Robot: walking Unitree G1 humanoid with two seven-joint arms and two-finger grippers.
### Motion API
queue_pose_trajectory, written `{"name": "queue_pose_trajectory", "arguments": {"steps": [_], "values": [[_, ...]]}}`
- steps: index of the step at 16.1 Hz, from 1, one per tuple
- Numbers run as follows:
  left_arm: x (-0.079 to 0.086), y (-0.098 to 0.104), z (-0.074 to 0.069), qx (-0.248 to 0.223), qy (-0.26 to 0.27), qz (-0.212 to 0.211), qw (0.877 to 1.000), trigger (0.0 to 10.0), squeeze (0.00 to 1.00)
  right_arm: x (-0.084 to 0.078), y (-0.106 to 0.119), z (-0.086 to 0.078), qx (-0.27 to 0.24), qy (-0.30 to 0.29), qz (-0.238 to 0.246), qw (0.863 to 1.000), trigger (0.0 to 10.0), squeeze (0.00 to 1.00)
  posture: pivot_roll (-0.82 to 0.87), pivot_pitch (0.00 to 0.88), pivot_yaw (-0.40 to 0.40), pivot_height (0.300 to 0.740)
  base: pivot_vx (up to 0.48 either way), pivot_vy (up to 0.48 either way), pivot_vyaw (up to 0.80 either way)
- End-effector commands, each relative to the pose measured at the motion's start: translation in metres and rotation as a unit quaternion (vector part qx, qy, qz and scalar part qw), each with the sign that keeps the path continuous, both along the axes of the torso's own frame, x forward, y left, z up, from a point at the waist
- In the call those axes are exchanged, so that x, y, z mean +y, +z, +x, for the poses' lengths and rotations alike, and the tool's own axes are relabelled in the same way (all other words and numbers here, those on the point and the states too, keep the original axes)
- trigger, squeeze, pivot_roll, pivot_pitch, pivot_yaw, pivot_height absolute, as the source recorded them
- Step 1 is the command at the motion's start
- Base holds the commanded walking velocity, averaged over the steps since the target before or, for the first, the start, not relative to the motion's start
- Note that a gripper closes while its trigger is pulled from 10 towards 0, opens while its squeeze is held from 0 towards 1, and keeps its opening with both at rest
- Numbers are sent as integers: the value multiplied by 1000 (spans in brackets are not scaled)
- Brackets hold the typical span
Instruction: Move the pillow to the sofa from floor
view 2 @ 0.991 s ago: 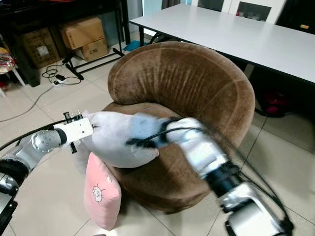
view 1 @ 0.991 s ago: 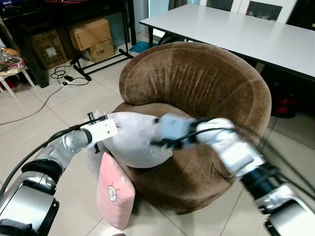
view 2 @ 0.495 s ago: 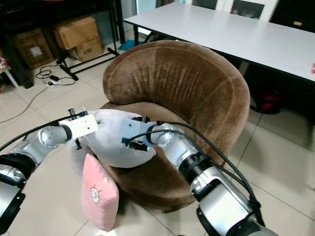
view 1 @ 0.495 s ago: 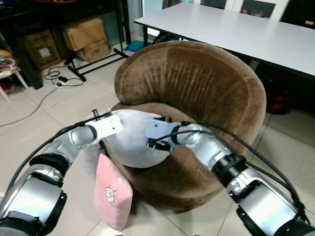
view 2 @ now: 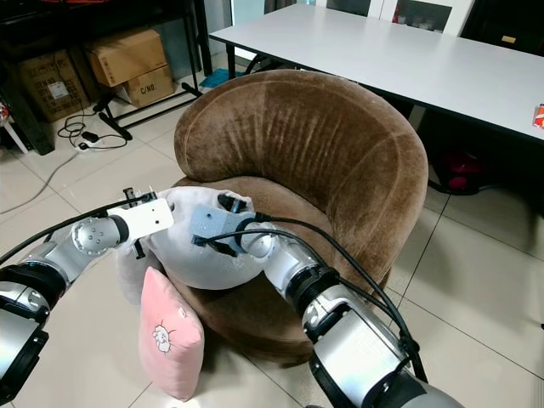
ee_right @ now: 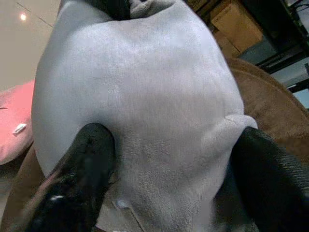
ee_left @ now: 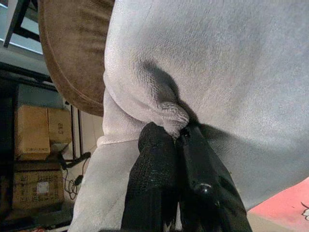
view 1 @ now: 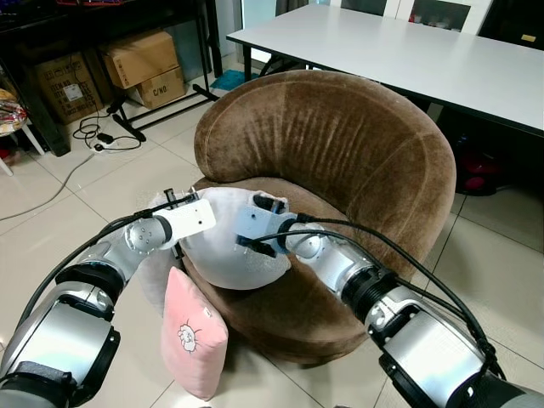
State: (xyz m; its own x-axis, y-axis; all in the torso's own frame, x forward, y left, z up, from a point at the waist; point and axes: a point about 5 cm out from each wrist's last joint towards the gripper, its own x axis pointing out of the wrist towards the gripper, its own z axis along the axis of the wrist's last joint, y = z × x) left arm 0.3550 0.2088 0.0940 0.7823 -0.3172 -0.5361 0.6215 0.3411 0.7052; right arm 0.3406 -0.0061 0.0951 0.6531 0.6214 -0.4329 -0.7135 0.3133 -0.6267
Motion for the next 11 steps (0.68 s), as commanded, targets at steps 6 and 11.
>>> {"name": "queue_pose_trajectory", "arguments": {"steps": [6, 11], "values": [[1, -14, -11, 26, -17, 0, 1000, 0, 0, 10, 5, -3, -10, 61, 3, 998, 0, 0, -110, 0, 18, 740, 0, 0, 0], [6, -15, -14, 25, -13, -3, 1000, 0, 0, 11, 5, -3, -13, 69, -4, 998, 0, 0, -87, 0, 3, 740, 0, 0, 0]]}}
